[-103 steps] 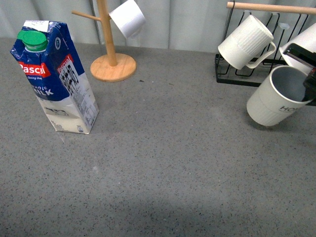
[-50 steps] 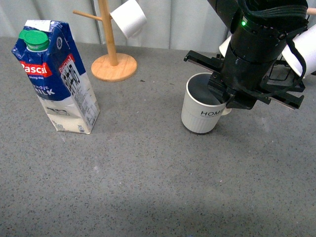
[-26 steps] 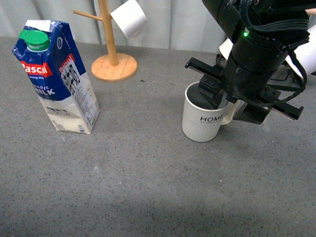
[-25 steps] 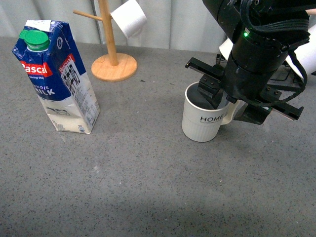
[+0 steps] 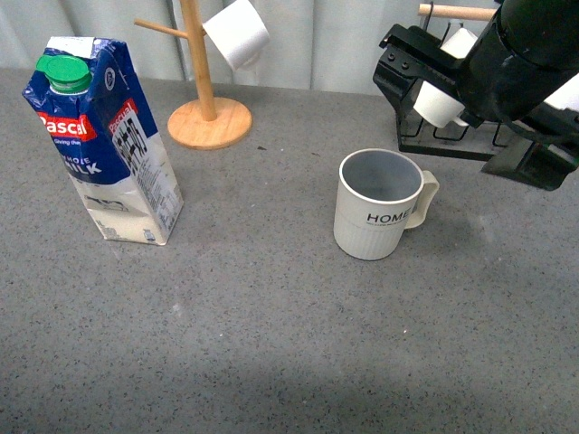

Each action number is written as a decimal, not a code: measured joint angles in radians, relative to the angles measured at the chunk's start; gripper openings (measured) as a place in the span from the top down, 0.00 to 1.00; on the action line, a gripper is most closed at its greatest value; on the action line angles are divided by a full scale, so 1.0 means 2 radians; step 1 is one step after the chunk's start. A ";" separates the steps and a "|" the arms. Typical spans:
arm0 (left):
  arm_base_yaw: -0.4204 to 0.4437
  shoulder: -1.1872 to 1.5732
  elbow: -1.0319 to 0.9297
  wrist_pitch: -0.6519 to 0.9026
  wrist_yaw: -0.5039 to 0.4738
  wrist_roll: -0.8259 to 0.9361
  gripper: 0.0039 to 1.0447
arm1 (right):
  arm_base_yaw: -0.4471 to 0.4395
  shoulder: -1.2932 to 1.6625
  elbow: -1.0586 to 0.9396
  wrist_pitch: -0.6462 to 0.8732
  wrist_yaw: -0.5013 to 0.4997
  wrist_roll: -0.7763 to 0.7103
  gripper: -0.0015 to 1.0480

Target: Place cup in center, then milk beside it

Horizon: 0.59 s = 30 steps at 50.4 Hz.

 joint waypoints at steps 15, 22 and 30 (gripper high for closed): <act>0.000 0.000 0.000 0.000 0.000 0.000 0.06 | -0.034 -0.045 -0.095 0.205 0.030 -0.181 0.14; 0.000 0.000 0.000 0.000 0.000 0.000 0.06 | -0.055 -0.069 -0.282 0.618 -0.003 -0.375 0.42; 0.000 0.000 0.000 0.000 0.000 0.000 0.06 | -0.081 -0.154 -0.387 0.741 -0.023 -0.428 0.71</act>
